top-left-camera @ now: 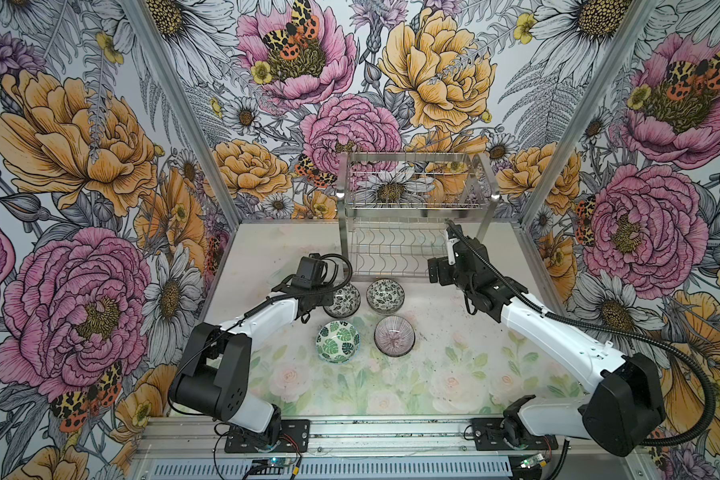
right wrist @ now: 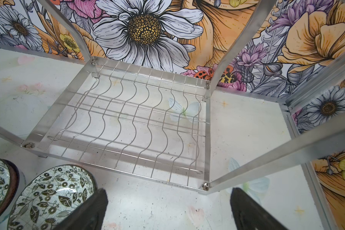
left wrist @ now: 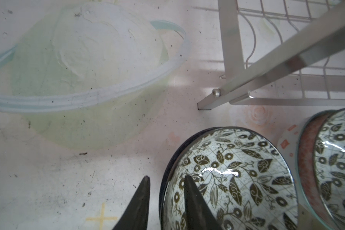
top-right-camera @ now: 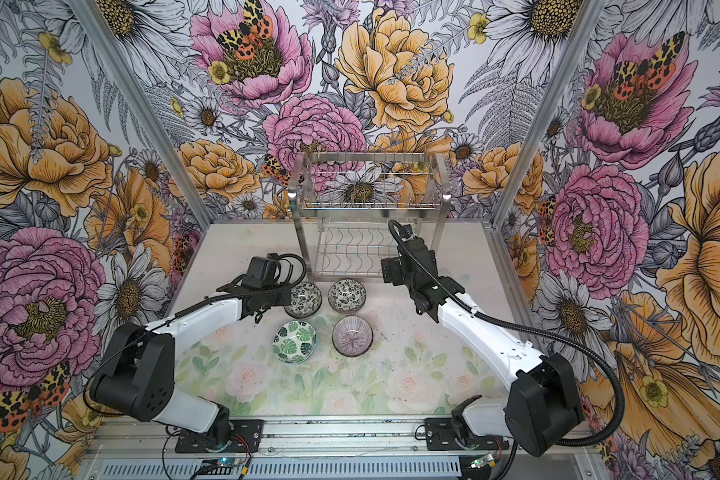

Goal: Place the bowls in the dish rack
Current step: 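Grasp the rim of the pink-backed leaf bowl with the left gripper and lift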

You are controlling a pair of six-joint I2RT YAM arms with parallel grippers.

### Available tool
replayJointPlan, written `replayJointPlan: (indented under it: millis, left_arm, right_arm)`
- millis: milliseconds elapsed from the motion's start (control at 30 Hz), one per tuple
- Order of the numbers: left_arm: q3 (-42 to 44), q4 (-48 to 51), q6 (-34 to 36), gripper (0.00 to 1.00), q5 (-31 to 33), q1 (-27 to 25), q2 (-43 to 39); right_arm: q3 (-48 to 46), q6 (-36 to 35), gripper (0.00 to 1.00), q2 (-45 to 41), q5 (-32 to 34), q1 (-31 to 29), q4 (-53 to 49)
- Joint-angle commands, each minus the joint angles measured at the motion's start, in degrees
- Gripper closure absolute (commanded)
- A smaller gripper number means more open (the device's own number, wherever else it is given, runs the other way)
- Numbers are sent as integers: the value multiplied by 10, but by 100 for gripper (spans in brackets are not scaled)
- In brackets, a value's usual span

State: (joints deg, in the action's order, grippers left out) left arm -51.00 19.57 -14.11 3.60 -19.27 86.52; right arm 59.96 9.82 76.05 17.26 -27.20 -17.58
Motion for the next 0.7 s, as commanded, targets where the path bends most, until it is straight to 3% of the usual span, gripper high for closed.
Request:
replayJointPlan:
  millis: [0,233,467,667]
  left_arm:
    - [-12,4,-7,72,-12,-8,12]
    - [-15,13,-6,80,-6,-11,10]
    - [-18,25,-3,99,3,-11,2]
    - [-22,32,0,100,9,-10,-9]
  right_arm:
    - [3,0,2,-5,0,-5,0]
    - [2,0,2,-6,0,-5,0]
    - [3,0,2,-5,-2,-5,0]
    - [6,-1,2,-5,-4,-4,0]
